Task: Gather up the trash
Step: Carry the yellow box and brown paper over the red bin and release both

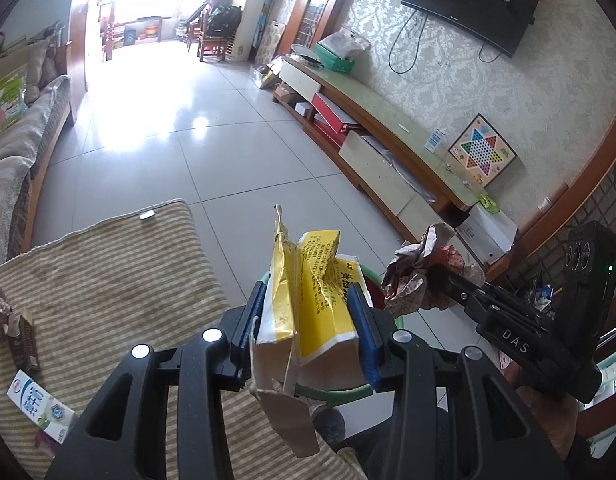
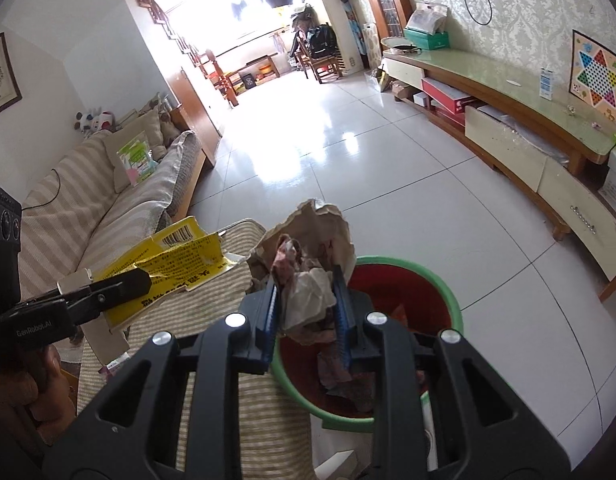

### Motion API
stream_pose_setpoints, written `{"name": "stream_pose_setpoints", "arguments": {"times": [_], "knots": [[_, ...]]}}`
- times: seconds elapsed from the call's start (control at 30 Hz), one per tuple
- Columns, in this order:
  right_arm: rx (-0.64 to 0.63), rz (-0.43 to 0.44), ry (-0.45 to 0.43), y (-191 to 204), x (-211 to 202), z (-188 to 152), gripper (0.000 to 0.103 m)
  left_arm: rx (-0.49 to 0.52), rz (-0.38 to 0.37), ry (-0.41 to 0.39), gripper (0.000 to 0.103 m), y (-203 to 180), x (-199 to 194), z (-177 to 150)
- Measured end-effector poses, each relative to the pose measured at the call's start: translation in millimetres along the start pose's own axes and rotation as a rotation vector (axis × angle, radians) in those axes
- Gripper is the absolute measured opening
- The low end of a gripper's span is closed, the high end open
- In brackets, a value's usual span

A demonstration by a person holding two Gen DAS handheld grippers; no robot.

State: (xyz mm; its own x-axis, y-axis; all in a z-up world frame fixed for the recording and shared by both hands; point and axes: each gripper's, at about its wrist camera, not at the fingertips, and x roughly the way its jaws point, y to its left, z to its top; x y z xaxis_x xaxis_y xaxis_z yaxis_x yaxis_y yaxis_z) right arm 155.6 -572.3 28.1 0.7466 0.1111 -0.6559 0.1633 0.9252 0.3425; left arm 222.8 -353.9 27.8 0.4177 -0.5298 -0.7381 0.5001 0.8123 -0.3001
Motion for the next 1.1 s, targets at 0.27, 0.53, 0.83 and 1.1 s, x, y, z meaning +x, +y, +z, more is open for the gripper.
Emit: {"name": "stream_pose_setpoints", "arguments": {"times": [0.27,0.53,0.83,1.1], "knots": [[0.041,-0.034,0.026,-44.5,15.1,-3.6,0.024,0.039,-0.024,0.072,0.038,-29.7,52.3,-3.2],[0.065,-0.045,0.045,-65.2,35.6,-9.9,0.024,0.044,-0.003,0.121,0.039,-32.9,85.4,-6.6],[0.067,-0.042,0.094,-71.5,56.1,-19.8,0.024,0.037,0.008,0.132,0.039,-31.4,103.0,-2.4],[0.056,-0.034,0.128,-70.3,64.4,-28.1,0.046,-0.018,-0.029,0.096,0.061,-26.7,103.3,2.0]]}}
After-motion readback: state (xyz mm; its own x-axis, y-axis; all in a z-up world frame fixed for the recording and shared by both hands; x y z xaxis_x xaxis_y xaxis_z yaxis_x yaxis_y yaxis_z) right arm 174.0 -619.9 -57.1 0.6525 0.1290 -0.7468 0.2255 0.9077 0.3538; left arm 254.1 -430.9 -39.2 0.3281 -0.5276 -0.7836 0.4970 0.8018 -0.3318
